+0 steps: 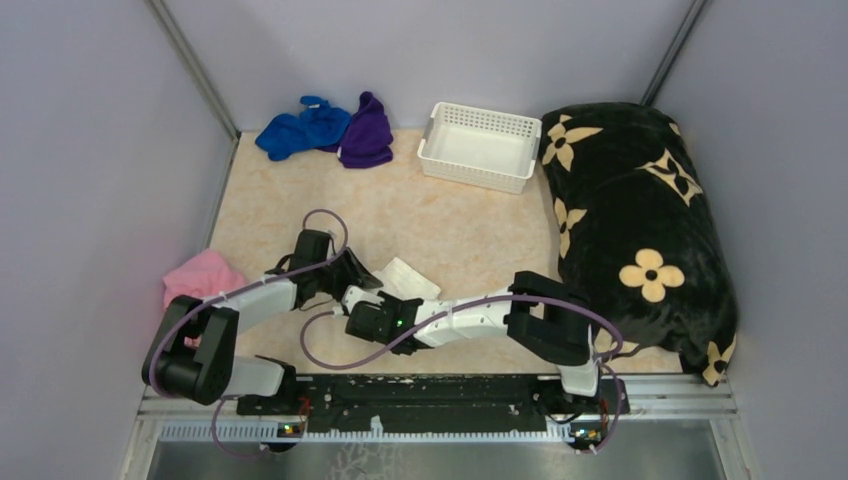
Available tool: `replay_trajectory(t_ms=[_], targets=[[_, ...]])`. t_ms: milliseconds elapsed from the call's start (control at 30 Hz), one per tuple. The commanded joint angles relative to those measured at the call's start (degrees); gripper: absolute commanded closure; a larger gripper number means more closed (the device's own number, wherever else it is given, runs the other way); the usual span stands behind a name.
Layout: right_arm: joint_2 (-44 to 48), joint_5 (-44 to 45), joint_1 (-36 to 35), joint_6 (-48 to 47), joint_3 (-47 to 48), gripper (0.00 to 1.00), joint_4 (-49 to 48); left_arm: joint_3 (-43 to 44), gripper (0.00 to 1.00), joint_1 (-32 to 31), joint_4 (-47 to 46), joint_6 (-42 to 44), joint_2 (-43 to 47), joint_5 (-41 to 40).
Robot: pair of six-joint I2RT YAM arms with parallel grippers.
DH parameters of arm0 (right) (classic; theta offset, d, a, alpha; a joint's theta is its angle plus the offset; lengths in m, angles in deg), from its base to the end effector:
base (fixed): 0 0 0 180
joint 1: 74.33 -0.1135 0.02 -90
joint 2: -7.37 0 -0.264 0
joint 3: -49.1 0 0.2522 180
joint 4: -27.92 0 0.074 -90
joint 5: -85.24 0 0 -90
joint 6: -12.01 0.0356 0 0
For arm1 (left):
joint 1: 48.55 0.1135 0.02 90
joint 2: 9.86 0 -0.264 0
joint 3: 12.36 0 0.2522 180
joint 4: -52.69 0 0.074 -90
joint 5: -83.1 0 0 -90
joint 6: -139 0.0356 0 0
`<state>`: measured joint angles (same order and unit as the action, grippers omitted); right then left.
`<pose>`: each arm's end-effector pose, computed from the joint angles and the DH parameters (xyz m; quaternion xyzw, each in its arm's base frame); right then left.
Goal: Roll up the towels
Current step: Roll the towel at the center of the board.
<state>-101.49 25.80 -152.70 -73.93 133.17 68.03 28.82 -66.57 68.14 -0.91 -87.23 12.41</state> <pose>0.0941 0.3673 0.1628 -0.5231 0.7850 -0.0554 0.3272 0.2175 -0.0831 0.1378 -0.2028 0.9104 -0.3123 0.1801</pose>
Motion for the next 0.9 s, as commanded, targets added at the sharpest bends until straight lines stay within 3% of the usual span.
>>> replay_trajectory(t_ms=[0,100,267,400,533,700,867], targets=[[-2.0,-0.6,-0.2,-0.3,-0.4,0.60,-1.4,-0.4,0.43,-0.3,4.9,2.0,-1.3,-4.5],[0.0,-9.2,2.0,0.5,-2.7,0.74,-3.9,-0.1,0.38,-0.3,5.4,2.1,-0.2,-4.2],[7.6,-34.0,9.5,2.6,-8.7,0.86,-12.6,0.5,0.31,-0.2,8.1,2.7,4.8,-4.6],[9.4,-56.2,17.6,5.9,-12.6,0.87,-19.6,1.5,0.27,0.0,12.4,3.3,10.6,-6.1],[5.6,-73.7,25.4,11.8,-14.9,0.88,-27.8,0.8,0.24,0.1,13.4,2.7,15.7,-6.5],[0.0,-87.8,31.0,24.6,-18.7,0.87,-42.4,-1.6,0.24,0.1,10.4,1.4,17.1,-4.0],[-5.8,-94.1,35.0,41.5,-23.7,0.87,-63.6,-2.4,0.26,0.0,5.2,-0.3,12.2,-0.2]])
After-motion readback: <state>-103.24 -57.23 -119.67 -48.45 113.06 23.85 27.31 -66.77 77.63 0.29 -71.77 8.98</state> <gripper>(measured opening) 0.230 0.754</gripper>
